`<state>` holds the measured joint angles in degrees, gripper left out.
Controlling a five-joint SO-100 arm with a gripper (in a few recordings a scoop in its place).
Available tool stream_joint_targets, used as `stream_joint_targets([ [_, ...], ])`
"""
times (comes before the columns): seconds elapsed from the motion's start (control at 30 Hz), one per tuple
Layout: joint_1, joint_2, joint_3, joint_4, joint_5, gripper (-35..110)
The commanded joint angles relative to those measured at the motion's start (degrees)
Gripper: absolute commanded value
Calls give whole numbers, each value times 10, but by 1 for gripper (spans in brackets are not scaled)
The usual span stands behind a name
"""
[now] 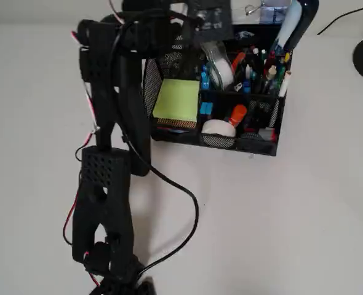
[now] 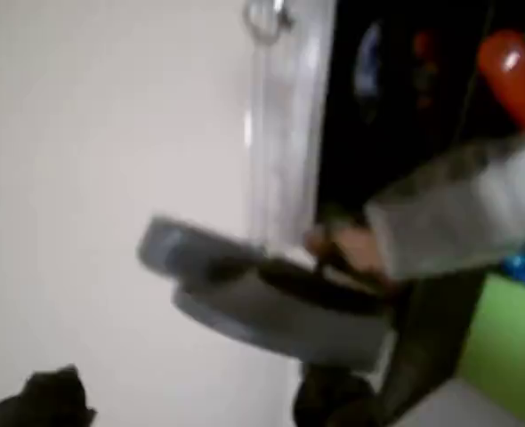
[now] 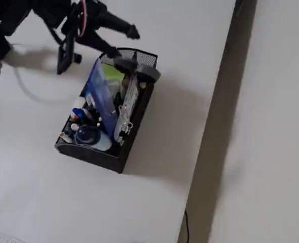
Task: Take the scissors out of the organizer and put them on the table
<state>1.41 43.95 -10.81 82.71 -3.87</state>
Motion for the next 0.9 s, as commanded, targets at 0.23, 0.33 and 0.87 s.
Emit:
stream_joint_targets([
  [0.23, 33, 8, -39, -83, -10, 32],
  [0.33, 33, -11, -39, -106, -10, 32],
  [0.87, 52, -117, -39, -181, 2, 27],
])
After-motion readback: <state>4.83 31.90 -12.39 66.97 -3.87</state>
